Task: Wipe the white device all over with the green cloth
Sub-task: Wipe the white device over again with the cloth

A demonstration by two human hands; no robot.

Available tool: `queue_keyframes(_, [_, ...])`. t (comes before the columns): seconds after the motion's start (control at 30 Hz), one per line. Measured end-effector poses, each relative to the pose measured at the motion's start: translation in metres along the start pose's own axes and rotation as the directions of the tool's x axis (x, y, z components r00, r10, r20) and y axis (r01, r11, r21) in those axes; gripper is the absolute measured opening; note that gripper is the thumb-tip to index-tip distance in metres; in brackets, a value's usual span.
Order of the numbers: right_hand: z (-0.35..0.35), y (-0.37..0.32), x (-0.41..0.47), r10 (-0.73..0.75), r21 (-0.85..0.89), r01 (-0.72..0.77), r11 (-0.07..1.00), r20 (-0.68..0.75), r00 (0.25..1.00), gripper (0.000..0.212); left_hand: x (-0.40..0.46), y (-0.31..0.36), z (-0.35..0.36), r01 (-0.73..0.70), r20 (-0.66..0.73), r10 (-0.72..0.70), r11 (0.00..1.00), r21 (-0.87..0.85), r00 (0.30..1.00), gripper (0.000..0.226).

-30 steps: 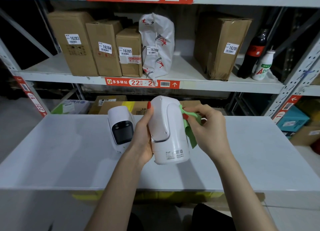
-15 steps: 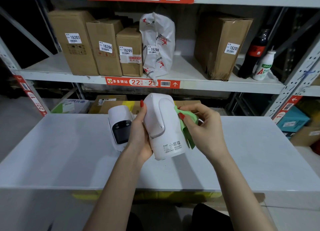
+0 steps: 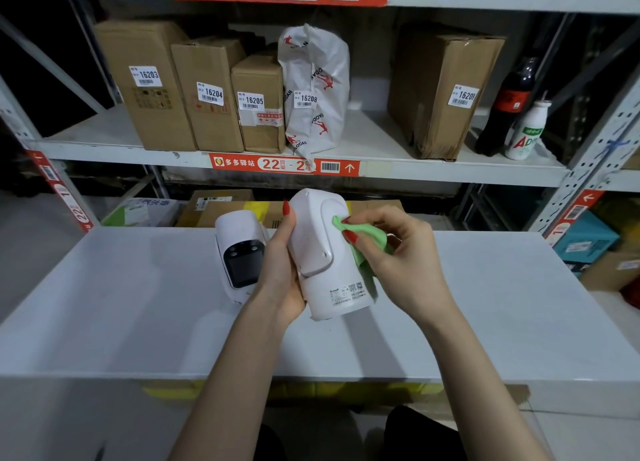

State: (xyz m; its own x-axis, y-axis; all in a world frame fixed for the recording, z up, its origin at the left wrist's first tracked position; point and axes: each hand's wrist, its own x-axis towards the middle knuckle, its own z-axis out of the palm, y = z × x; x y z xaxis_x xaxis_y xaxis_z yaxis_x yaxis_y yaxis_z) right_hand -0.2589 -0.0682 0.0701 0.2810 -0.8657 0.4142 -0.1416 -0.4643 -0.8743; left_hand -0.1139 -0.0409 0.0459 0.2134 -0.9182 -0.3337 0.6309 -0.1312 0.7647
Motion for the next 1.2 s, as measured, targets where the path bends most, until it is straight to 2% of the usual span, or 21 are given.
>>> queue_keyframes(0.1, [-0.007, -0.006, -0.001, -0.005, -0.015, 0.007, 1.000, 0.131, 0.991, 0.020, 0.002, 0.000, -0.002, -0.008, -0.002, 0.008, 1.000, -0.007, 1.000, 0.057])
queue_keyframes(0.23, [-0.015, -0.010, -0.003, 0.032, -0.038, -0.021, 0.999, 0.313, 0.949, 0.014, 0.003, -0.001, -0.004, -0.020, -0.009, 0.020, 1.000, 0.003, 1.000, 0.054])
queue_keyframes(0.3, [-0.015, -0.009, -0.004, 0.043, -0.046, -0.031, 0.998, 0.301, 0.953, 0.015, 0.003, -0.001, -0.005, -0.022, -0.026, 0.022, 1.000, 0.010, 0.999, 0.051])
queue_keyframes(0.43, [-0.007, -0.005, -0.003, 0.023, -0.071, -0.011, 0.997, 0.178, 0.984, 0.026, 0.004, -0.002, -0.003, -0.029, -0.061, 0.031, 0.999, 0.019, 0.998, 0.052])
queue_keyframes(0.5, [-0.006, -0.007, -0.004, 0.010, -0.090, 0.008, 0.996, 0.206, 0.979, 0.022, 0.005, -0.003, -0.003, -0.028, -0.059, 0.029, 1.000, 0.013, 0.998, 0.053])
queue_keyframes(0.63, [-0.009, -0.012, -0.006, 0.039, -0.122, 0.004, 0.993, 0.347, 0.937, 0.019, 0.006, -0.003, -0.005, -0.023, -0.065, 0.022, 1.000, -0.016, 0.998, 0.053])
queue_keyframes(0.7, [-0.010, -0.012, -0.006, 0.047, -0.101, -0.011, 0.995, 0.355, 0.934, 0.019, 0.006, -0.003, -0.005, -0.024, -0.084, 0.020, 0.999, -0.043, 0.996, 0.051])
queue_keyframes(0.83, [-0.010, -0.008, -0.005, 0.041, -0.079, -0.023, 0.997, 0.227, 0.973, 0.017, 0.007, -0.003, -0.006, -0.027, -0.117, 0.015, 0.995, -0.098, 0.993, 0.052])
queue_keyframes(0.97, [-0.010, -0.003, -0.003, 0.044, -0.135, -0.034, 0.990, 0.070, 0.997, 0.029, 0.013, -0.004, -0.009, -0.025, -0.134, 0.002, 0.986, -0.166, 0.991, 0.058])
queue_keyframes(1.1, [-0.009, -0.007, -0.004, 0.062, -0.075, -0.053, 0.996, 0.126, 0.990, 0.026, 0.015, -0.004, -0.010, -0.036, -0.135, 0.009, 0.980, -0.194, 0.991, 0.060])
queue_keyframes(1.2, [-0.008, -0.010, -0.005, 0.015, -0.096, 0.004, 0.995, 0.202, 0.979, 0.019, 0.017, -0.005, -0.012, -0.033, -0.142, 0.004, 0.978, -0.205, 0.990, 0.060])
